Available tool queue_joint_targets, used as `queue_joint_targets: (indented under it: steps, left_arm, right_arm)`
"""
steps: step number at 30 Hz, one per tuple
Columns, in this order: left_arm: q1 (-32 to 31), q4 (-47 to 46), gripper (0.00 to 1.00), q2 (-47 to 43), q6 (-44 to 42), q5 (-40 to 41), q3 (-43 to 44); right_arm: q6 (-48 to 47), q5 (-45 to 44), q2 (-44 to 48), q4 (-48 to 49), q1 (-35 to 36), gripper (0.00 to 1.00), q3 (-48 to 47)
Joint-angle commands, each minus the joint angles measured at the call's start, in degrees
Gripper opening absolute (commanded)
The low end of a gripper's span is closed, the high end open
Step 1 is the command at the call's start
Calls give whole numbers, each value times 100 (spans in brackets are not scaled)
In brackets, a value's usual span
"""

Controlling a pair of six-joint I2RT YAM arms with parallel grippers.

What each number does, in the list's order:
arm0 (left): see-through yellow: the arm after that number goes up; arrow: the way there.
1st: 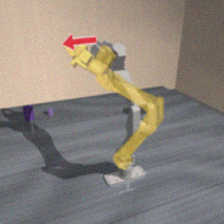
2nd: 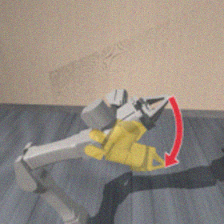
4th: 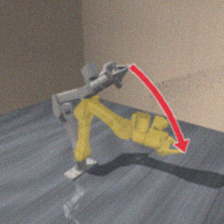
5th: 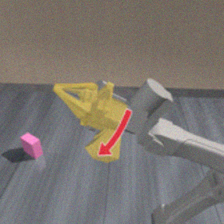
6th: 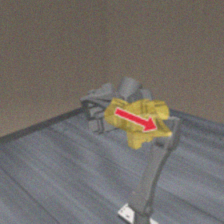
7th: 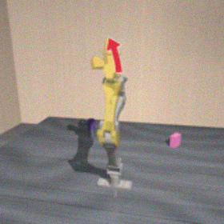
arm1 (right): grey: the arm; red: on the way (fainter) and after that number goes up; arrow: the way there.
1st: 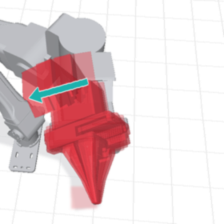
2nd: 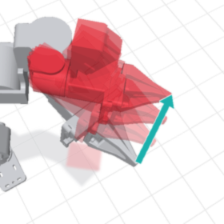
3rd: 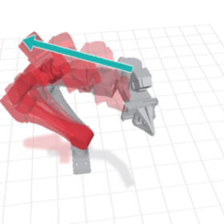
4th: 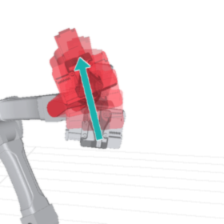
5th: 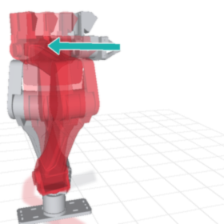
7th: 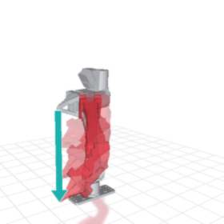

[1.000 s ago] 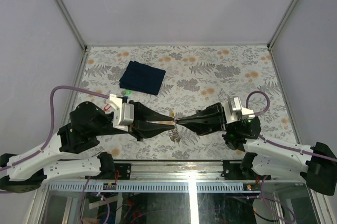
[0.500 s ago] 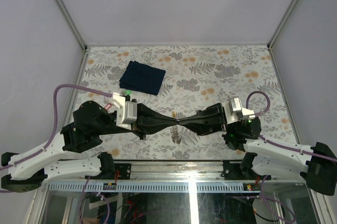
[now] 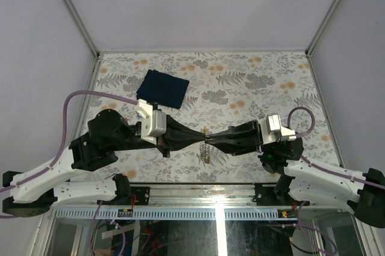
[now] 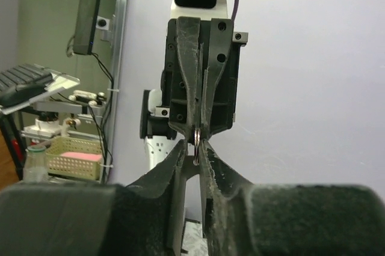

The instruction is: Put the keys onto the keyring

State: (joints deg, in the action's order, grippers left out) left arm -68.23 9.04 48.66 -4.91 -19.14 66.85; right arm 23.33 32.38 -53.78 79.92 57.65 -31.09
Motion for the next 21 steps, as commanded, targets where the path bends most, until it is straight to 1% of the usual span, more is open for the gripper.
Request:
queue_joint_targets:
  steps: [1, 5, 7, 10, 17, 21]
  left_arm:
    - [-31, 1050, 0, 260, -245, 353, 528]
    - [-32, 1704, 0, 405, -363, 431, 915]
    - [-24, 2153, 0, 534, -444, 512, 1180]
    - [-37, 2830, 0, 771, -592, 545, 1568]
    - [-32, 3961, 0, 1328, -881, 578, 2366]
    - [-25, 4295, 0, 1518, -1019, 575, 2596]
  right_arm:
    - [-989, 27, 681, -1306, 37, 23, -188]
    - [-2014, 74, 1190, -3263, 36, 28, -472]
    - [-2379, 23, 1376, -3979, 36, 30, -603]
    - [-2747, -47, 1468, -4801, 37, 31, -791]
    - [-3115, -116, 1218, -5988, 40, 33, -1280]
    - [-3075, 20, 1071, -6014, 37, 33, -1348]
